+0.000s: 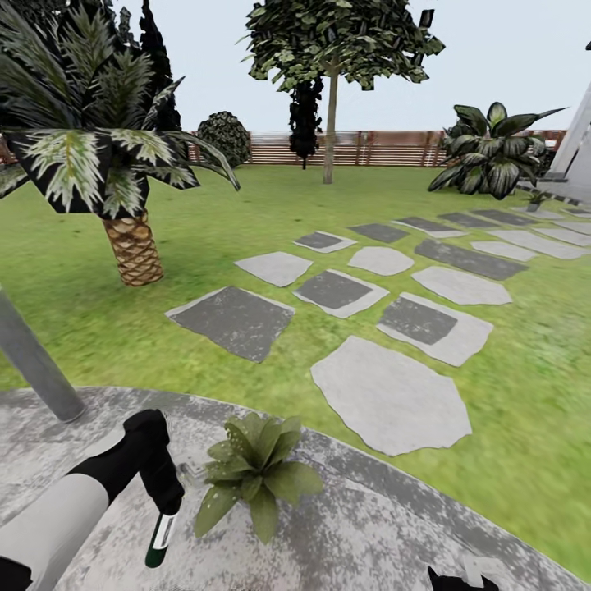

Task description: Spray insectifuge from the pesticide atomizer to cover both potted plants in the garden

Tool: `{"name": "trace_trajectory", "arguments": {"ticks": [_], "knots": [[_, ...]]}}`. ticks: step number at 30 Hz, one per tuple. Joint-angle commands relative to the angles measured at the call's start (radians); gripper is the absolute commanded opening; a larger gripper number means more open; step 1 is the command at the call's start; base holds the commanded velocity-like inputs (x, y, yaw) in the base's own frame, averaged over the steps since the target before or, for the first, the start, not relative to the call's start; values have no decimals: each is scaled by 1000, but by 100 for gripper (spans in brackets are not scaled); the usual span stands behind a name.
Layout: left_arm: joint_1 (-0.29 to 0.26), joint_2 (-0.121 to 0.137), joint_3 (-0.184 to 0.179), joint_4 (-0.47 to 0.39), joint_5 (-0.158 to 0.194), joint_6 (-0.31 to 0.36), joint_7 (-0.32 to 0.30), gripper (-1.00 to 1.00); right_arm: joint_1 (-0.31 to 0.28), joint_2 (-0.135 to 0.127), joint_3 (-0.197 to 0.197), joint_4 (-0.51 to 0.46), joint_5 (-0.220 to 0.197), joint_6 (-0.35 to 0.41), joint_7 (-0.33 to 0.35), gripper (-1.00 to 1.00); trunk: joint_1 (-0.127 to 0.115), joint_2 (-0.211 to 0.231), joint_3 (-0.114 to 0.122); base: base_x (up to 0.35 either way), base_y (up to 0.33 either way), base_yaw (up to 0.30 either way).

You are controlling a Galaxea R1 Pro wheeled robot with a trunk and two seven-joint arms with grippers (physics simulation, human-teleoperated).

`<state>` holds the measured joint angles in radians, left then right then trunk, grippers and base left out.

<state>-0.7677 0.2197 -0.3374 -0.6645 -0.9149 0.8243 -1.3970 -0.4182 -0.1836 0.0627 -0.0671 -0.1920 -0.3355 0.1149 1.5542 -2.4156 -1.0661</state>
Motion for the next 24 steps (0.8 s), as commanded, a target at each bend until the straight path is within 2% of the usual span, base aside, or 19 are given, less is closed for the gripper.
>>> {"name": "trace_trajectory", "arguments": {"ticks": [1,18,24], "knots": [[1,2,-3,-1,-6,10,-8,-100,-1,0,7,1,-10,-4,5,100,0,0,-1,-1,-1,268],[8,-6,-2,8,-27,6,-1,-100,-1,0,6,1,-10,-4,5,100,0,0,-1,0,0,276],[8,-7,0,4,-27,7,1,-100,-1,-4,7,3,-9,-4,6,100,0,0,-1,0,-117,80]]}}
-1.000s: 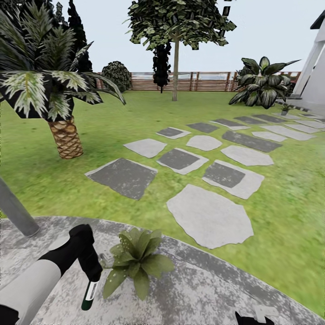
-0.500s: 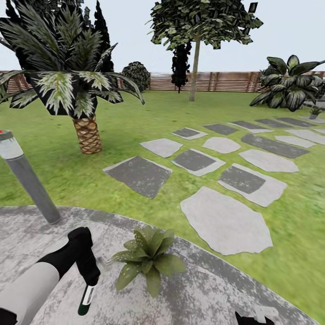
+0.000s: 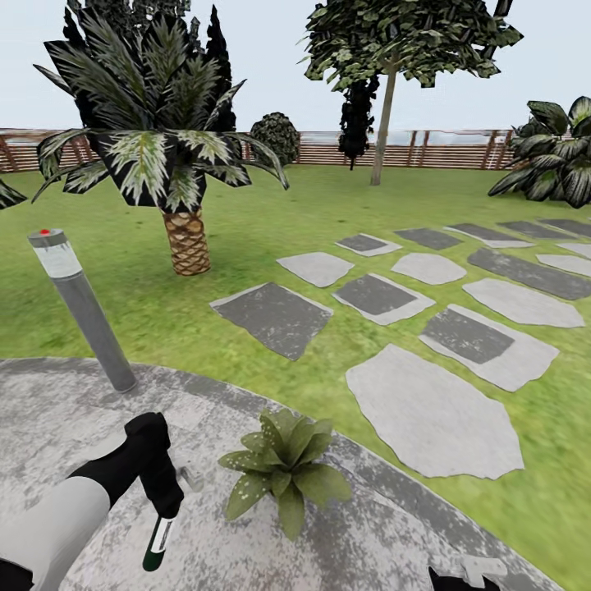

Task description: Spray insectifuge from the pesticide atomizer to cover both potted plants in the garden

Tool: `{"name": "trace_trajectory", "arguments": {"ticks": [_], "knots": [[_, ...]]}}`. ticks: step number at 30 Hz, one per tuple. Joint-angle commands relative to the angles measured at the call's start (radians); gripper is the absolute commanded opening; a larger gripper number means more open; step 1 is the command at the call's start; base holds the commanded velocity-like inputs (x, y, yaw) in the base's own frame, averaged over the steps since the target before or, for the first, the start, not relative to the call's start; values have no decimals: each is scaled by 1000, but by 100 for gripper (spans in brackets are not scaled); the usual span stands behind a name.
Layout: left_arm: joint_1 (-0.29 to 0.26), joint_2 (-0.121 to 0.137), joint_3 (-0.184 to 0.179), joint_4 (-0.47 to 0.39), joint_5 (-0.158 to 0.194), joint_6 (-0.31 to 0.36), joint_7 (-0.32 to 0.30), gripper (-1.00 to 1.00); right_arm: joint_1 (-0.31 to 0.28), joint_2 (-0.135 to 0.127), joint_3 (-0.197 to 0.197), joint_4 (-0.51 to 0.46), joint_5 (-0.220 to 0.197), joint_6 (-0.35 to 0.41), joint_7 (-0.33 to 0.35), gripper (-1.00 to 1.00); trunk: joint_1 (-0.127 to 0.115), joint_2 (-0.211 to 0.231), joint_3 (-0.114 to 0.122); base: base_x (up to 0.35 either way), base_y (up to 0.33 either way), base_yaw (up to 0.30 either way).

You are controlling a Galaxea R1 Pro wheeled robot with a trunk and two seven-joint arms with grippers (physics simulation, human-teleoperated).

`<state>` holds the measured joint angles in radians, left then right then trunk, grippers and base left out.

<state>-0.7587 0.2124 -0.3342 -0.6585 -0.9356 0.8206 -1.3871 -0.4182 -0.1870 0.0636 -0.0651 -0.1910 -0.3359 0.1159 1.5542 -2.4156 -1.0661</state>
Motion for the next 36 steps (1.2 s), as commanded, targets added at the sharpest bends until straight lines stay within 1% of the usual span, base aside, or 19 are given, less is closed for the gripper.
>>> {"name": "trace_trajectory", "arguments": {"ticks": [1,10,15,19,29,31,36], "knots": [[-1,1,-3,-3,-6,11,-9,-100,-1,-1,6,2,-10,-3,5,100,0,0,-1,0,-246,9],[-2,1,-3,-7,-5,14,-8,-100,-1,-2,6,3,-10,-3,5,100,0,0,-1,-4,-268,1],[-2,3,1,-6,-5,15,-7,-100,-1,0,5,1,-11,-3,6,100,0,0,-1,-135,-246,17],[-2,9,3,-3,-6,16,-7,-100,-1,0,5,1,-12,-3,5,100,0,0,-1,-241,-200,216],[-2,5,1,0,-6,19,-7,-100,-1,0,5,1,-12,-3,5,100,0,0,-1,-255,-155,275],[-2,3,-3,-1,-6,20,-6,-100,-1,0,5,1,-12,-3,5,100,0,0,-1,-62,-26,269],[-2,2,6,-6,-6,21,-7,-100,-1,0,5,1,-12,-3,5,100,0,0,-1,-15,-6,96]]}}
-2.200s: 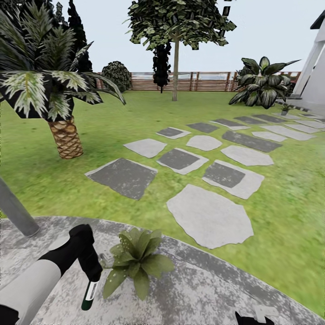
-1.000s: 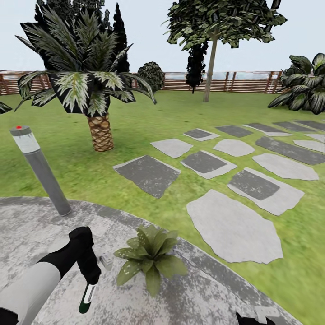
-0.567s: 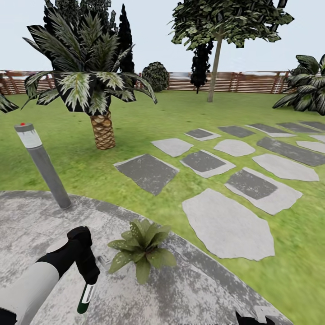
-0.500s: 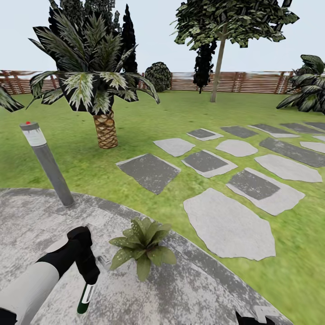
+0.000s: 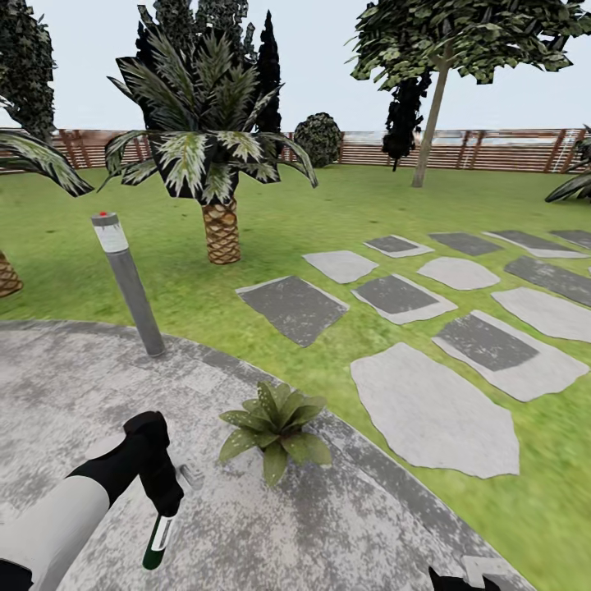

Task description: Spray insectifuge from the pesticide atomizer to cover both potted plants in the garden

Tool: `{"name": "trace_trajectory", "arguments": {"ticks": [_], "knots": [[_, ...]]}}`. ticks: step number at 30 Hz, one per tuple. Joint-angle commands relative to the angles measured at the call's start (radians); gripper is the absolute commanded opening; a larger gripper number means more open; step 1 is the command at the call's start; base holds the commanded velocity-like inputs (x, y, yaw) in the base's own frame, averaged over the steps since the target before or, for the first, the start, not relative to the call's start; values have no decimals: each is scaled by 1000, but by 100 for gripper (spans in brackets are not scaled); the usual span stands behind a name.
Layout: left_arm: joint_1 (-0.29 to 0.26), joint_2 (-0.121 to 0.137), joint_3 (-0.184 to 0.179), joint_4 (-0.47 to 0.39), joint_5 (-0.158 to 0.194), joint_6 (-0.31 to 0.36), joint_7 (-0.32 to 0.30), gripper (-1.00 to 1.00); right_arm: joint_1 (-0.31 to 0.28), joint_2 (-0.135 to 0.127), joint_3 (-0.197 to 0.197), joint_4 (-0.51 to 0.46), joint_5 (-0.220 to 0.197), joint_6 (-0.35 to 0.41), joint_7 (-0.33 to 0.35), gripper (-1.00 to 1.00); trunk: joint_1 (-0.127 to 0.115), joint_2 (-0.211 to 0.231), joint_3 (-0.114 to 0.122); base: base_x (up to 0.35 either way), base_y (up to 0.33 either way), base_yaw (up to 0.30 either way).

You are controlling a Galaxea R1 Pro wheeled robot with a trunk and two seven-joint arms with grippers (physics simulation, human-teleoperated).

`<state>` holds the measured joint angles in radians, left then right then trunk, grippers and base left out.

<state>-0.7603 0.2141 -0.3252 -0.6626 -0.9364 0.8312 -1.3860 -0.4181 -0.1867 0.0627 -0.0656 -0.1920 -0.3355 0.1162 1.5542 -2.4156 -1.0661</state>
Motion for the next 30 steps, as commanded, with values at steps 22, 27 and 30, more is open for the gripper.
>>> {"name": "trace_trajectory", "arguments": {"ticks": [22,27,30], "knots": [[-1,-2,9,12,12,12,134,-100,-1,3,7,1,-11,-4,5,100,0,0,-1,65,0,68],[-1,-4,37,6,13,13,133,-100,-1,3,8,1,-11,-4,5,100,0,0,-1,0,0,270],[-1,-6,49,6,14,13,129,-100,-1,1,7,1,-11,-4,5,100,0,0,-1,0,0,179]]}}
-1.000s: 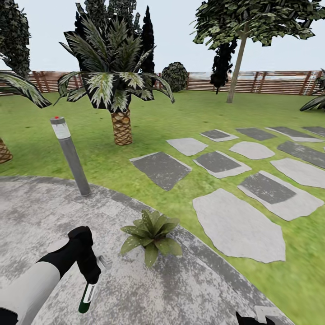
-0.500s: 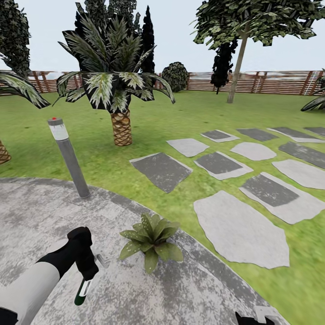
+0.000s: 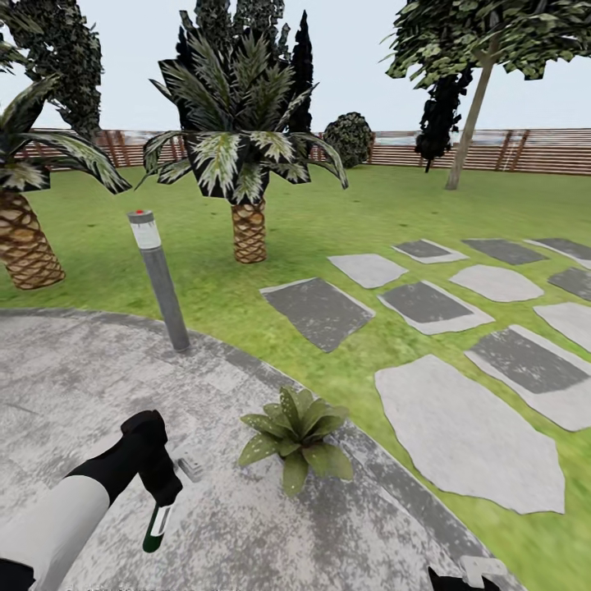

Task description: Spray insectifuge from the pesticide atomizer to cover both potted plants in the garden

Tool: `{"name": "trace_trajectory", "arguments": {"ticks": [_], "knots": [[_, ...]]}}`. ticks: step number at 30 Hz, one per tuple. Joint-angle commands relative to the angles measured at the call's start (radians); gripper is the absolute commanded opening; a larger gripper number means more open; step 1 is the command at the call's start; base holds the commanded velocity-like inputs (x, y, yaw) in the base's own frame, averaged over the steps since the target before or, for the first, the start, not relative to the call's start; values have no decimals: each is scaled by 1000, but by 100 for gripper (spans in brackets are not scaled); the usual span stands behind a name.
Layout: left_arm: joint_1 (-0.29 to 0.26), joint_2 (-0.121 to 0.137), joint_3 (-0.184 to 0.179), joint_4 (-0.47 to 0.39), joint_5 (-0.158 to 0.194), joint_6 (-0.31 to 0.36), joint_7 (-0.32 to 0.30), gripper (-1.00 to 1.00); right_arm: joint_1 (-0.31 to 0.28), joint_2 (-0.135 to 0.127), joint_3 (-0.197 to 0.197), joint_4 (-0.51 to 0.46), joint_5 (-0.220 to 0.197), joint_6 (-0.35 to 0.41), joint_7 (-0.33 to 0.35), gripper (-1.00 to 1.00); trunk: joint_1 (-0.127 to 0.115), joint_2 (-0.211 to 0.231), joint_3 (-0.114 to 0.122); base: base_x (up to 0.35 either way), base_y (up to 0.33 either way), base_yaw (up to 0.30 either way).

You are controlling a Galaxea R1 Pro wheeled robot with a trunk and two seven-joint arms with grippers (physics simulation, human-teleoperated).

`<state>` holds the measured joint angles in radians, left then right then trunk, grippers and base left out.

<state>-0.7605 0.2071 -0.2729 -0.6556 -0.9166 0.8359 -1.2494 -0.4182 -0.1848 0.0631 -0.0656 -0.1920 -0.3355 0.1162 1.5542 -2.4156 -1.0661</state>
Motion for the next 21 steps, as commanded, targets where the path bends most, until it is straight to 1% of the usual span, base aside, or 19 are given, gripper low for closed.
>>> {"name": "trace_trajectory", "arguments": {"ticks": [1,6,12,14,15,18,21], "knots": [[0,0,-2,0,-5,8,-9,-100,-1,-1,6,1,-10,-4,5,100,0,0,-1,0,0,71],[0,-1,-1,0,-5,8,-10,-100,-1,-3,6,4,-9,-4,4,100,0,0,-1,97,-64,22],[0,-4,-2,3,-5,6,-10,-100,-1,-5,7,4,-9,-4,4,100,0,0,-1,178,-211,1],[0,-10,-2,3,-6,6,-9,-100,-1,-4,7,4,-9,-4,5,100,0,0,-1,134,-248,0],[-1,-18,-2,-3,-7,7,-8,-100,-1,-3,7,4,-9,-4,5,100,0,0,-1,51,-263,0],[-3,-24,-3,-6,-8,8,-8,-100,-1,2,7,4,-9,-3,5,100,0,0,-1,10,-268,0],[-7,-27,-4,-8,-7,9,-8,-100,-1,9,8,4,-9,-2,5,100,0,0,-1,-96,-271,0]]}}
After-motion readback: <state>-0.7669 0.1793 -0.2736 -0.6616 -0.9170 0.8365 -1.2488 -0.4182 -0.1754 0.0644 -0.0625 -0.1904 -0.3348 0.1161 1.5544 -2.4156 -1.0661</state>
